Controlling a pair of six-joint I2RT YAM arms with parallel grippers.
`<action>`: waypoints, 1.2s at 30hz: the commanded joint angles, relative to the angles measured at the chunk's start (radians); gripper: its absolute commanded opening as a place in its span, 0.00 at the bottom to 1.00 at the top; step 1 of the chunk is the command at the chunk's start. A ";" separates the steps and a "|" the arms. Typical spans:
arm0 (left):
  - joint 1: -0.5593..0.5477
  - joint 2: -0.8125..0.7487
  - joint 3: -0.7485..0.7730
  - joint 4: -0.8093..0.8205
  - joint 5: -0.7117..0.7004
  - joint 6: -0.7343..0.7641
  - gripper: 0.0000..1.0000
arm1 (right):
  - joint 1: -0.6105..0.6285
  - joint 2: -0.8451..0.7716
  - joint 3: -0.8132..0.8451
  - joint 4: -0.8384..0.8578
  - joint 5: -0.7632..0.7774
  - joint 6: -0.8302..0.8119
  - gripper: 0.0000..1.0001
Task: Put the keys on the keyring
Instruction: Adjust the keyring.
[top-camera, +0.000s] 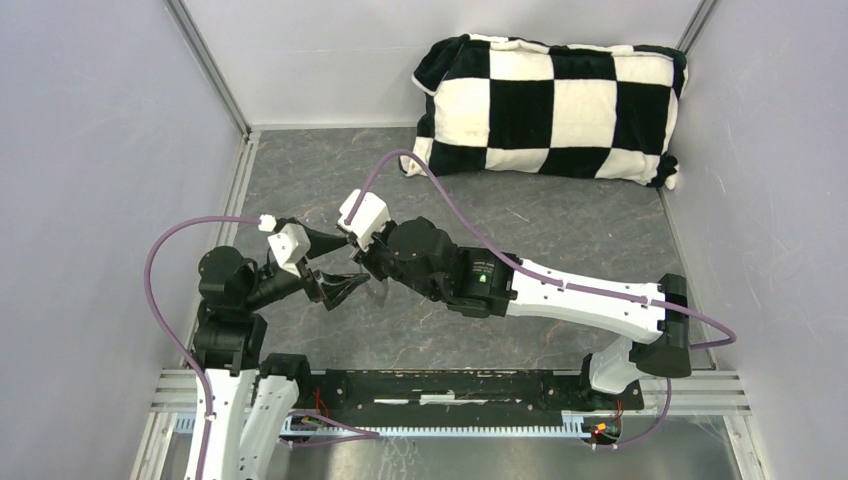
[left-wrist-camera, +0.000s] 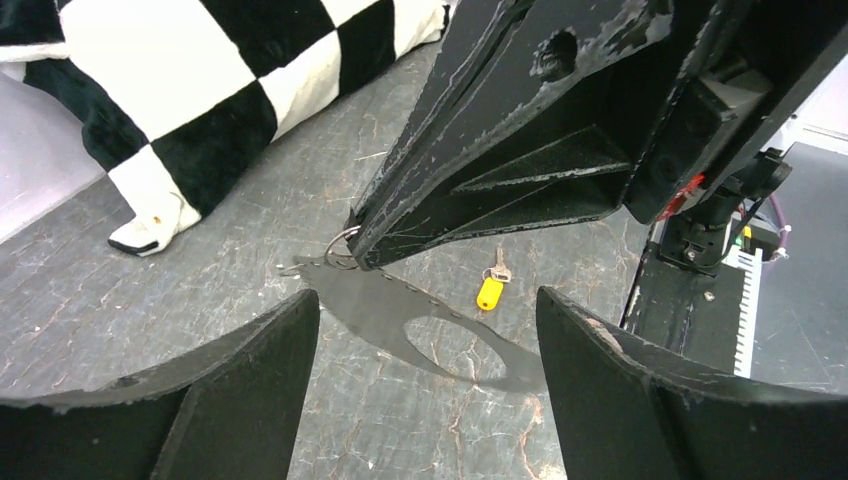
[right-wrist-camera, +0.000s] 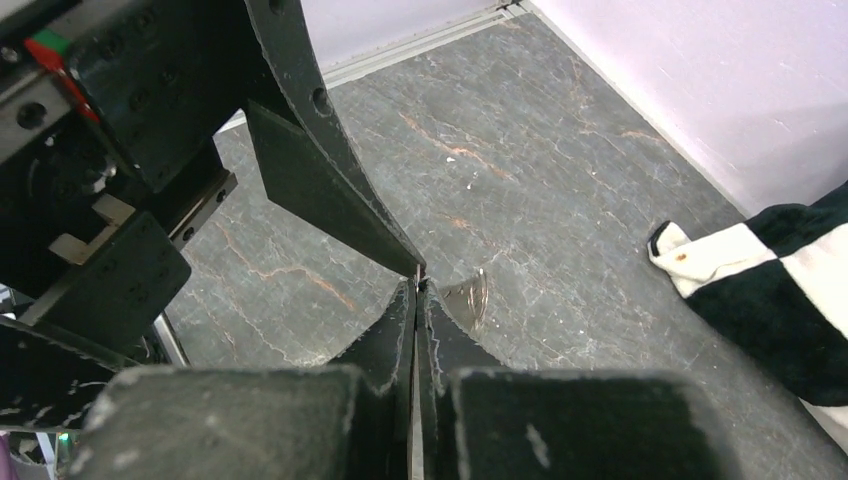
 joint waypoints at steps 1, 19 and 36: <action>0.001 -0.008 0.001 -0.002 -0.026 0.062 0.81 | 0.012 0.006 0.063 0.075 0.052 0.030 0.00; 0.001 -0.009 0.097 -0.151 -0.063 0.216 0.66 | 0.015 0.020 0.043 0.047 0.082 0.064 0.00; 0.001 -0.018 0.013 -0.082 -0.052 0.061 0.85 | 0.025 0.047 0.058 0.071 0.081 0.092 0.00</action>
